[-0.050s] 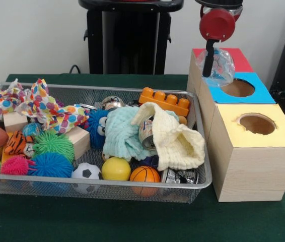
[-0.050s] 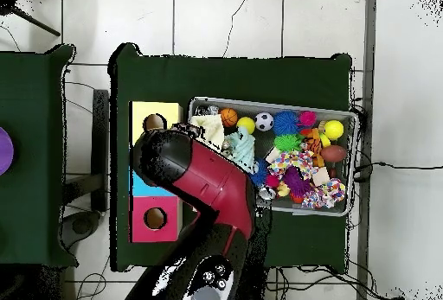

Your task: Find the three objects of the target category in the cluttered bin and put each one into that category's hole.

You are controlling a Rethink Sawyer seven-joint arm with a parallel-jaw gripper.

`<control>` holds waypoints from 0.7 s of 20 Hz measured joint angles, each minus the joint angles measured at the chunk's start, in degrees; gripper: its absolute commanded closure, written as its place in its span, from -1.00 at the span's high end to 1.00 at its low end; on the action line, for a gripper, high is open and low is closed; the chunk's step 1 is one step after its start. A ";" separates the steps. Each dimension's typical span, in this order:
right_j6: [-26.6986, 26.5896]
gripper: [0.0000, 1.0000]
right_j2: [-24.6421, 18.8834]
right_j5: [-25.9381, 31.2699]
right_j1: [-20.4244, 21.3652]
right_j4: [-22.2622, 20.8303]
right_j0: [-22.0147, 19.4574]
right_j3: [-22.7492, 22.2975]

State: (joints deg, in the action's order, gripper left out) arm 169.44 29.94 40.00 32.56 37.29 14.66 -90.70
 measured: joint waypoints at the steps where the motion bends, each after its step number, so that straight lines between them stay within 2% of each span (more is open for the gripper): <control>1: 0.01 -1.00 0.04 0.00 -0.18 0.01 0.02 0.27; 14: 2.07 -1.00 2.40 3.44 -2.33 0.24 1.96 3.48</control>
State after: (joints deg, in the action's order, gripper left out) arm 171.51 32.34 43.43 30.23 37.54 16.63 -87.22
